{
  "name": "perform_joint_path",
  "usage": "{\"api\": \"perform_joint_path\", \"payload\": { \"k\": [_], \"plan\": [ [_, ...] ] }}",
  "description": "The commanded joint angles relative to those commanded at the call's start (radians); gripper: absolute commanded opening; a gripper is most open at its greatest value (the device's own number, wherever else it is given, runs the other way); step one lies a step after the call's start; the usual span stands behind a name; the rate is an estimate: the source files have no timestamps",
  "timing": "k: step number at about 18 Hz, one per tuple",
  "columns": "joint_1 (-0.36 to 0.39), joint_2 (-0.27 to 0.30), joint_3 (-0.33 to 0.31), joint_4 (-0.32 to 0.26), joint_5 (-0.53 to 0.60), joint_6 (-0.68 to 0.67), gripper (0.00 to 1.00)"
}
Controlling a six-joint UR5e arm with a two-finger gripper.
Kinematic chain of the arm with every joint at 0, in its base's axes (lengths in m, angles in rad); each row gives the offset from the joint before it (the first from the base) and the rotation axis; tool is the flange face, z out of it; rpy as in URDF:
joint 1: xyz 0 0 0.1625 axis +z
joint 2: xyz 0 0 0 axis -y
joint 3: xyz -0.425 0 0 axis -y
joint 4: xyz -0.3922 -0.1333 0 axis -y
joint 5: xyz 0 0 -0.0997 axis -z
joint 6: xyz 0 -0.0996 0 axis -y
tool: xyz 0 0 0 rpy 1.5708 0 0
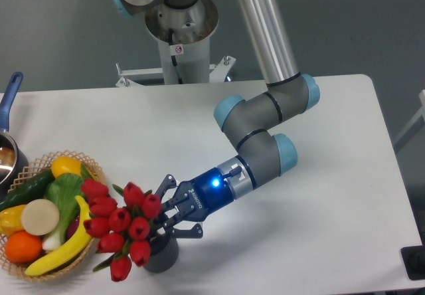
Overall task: Insert the flowers into the vase
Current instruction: 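Push the tulips deeper into the vase and settle them, then open the gripper to release the tulips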
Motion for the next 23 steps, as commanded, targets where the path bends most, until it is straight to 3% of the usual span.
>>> {"api": "perform_joint_path", "payload": {
  "k": [4, 8, 11, 14, 23],
  "plan": [
    [0.0, 0.0, -0.002, 0.0, 0.002, 0.002, 0.44],
    [0.0, 0.0, -0.008, 0.0, 0.002, 0.044, 0.65],
    [0.0, 0.005, -0.021, 0.0, 0.002, 0.049, 0.72],
    [0.002, 0.014, -0.028, 0.0, 0.002, 0.049, 1.0],
    [0.073, 0.112, -0.153, 0.002, 0.061, 0.13, 1.0]
  ]
}}
